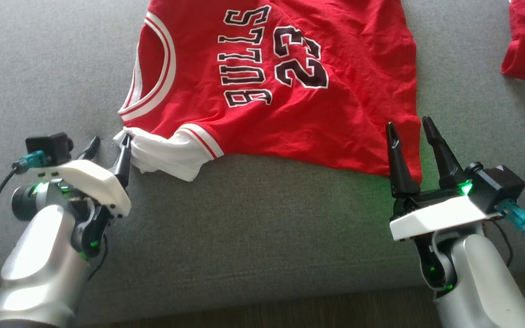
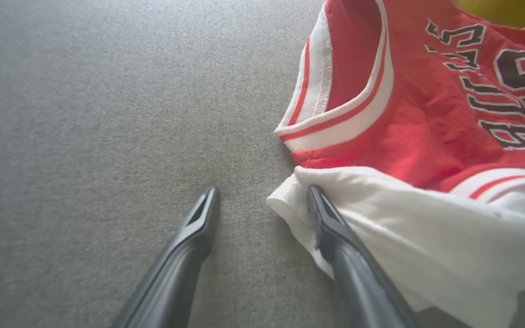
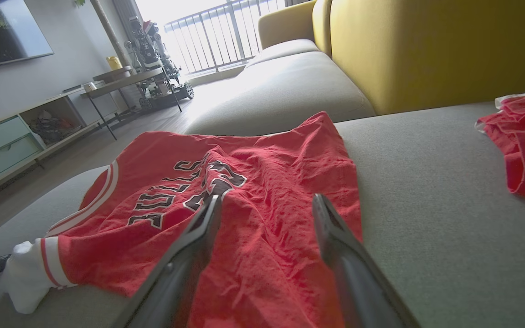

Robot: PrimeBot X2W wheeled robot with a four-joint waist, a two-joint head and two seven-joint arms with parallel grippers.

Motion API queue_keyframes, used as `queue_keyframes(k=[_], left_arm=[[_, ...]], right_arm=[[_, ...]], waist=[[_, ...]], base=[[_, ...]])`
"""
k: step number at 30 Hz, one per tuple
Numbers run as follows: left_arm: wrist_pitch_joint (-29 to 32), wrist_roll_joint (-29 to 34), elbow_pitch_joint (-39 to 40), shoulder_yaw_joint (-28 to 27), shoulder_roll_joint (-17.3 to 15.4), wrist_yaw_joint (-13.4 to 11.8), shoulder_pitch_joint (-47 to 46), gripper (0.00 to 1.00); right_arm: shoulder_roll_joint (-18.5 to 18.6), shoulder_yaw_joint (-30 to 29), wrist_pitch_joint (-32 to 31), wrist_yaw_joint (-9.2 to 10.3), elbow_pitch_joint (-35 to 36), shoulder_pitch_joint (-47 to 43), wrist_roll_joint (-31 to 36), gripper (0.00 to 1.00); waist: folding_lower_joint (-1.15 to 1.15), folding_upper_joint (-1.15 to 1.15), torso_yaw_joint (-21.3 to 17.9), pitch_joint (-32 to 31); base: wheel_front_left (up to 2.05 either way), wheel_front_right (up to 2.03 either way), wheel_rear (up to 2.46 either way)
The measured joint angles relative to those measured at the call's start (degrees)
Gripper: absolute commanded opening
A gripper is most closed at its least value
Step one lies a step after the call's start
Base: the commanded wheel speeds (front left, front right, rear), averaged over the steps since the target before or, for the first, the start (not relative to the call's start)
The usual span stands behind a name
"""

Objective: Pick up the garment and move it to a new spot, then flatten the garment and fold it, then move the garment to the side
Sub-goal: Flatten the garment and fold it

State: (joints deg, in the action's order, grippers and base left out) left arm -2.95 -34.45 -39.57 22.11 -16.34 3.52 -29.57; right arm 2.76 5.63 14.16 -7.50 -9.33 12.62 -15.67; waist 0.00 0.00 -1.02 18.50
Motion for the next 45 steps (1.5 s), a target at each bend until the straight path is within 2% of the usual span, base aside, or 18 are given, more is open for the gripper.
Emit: queue_keyframes(k=[9, 10, 11, 19, 22, 28, 34, 38, 43, 45], left_arm=[[-0.18, 0.00, -1.80, 1.54, 0.59, 1.08, -1.59, 1.00], [-0.18, 0.00, -1.94, 1.69, 0.60, 1.12, -1.65, 0.48], [-0.18, 0.00, -2.12, 1.87, 0.71, 1.35, -1.73, 0.00], [-1.23, 0.00, -2.09, 3.30, 1.57, 1.54, -1.48, 0.00], [-2.82, 0.00, 1.18, 3.19, 1.26, 0.92, -0.33, 0.00], [-3.57, 0.00, 10.55, 2.88, -1.21, -2.59, 6.80, 0.00], [-0.60, -0.77, 20.28, 2.27, -3.61, -6.04, 14.88, 0.00], [1.35, -2.67, 25.83, 1.24, -4.57, -7.88, 19.26, 0.00], [3.11, -4.05, 30.90, 1.25, -4.91, -9.64, 24.61, 0.00], [3.44, -4.39, 32.49, 1.26, -4.88, -9.68, 25.52, 0.00]], right_arm=[[0.00, 0.18, 0.05, 0.00, -0.23, 1.06, 0.00, 1.00], [0.00, 0.18, 0.05, 0.00, -0.26, 1.06, 0.00, 1.00], [0.00, 0.18, 0.05, 0.00, -0.30, 1.06, 0.00, 1.00], [0.01, 0.02, 0.05, 0.00, -1.18, 1.04, 0.08, 1.00], [0.01, -0.20, 0.07, 0.00, -2.26, 0.90, 0.08, 1.00], [0.03, -1.89, 0.07, 0.00, -4.32, 0.44, 0.09, 1.00], [0.01, -3.03, 0.05, 0.00, -6.56, -2.40, 0.49, 1.00], [-0.01, -4.25, -0.57, 0.00, -8.92, -2.83, 0.35, 1.00], [-0.05, -8.20, -1.15, 0.00, -13.93, -3.35, -3.11, 1.00], [-0.08, -9.95, -1.32, 0.00, -16.63, -3.46, -3.68, 1.00]], waist=[[0.00, 0.00, -0.02, 0.23], [0.00, 0.00, -0.01, 0.20], [0.00, 0.00, 0.01, 0.14], [0.00, 0.00, 0.54, -1.13], [0.00, 0.00, 0.98, -2.71], [0.00, 0.00, 1.65, -6.04], [0.00, 0.00, 3.01, -9.73], [0.00, 0.00, 3.71, -12.03], [0.00, 0.00, 4.80, -13.49], [0.00, 0.00, 5.27, -13.61]], base=[[0.00, 0.00, 0.00], [0.00, 0.00, 0.00], [0.00, 0.00, 0.00], [0.00, 0.00, 0.00], [0.00, 0.00, 0.00], [0.00, 0.00, 0.00], [0.00, 0.00, 0.00], [0.00, 0.00, 0.00], [0.00, 0.00, 0.00], [0.00, 0.00, 0.00]])
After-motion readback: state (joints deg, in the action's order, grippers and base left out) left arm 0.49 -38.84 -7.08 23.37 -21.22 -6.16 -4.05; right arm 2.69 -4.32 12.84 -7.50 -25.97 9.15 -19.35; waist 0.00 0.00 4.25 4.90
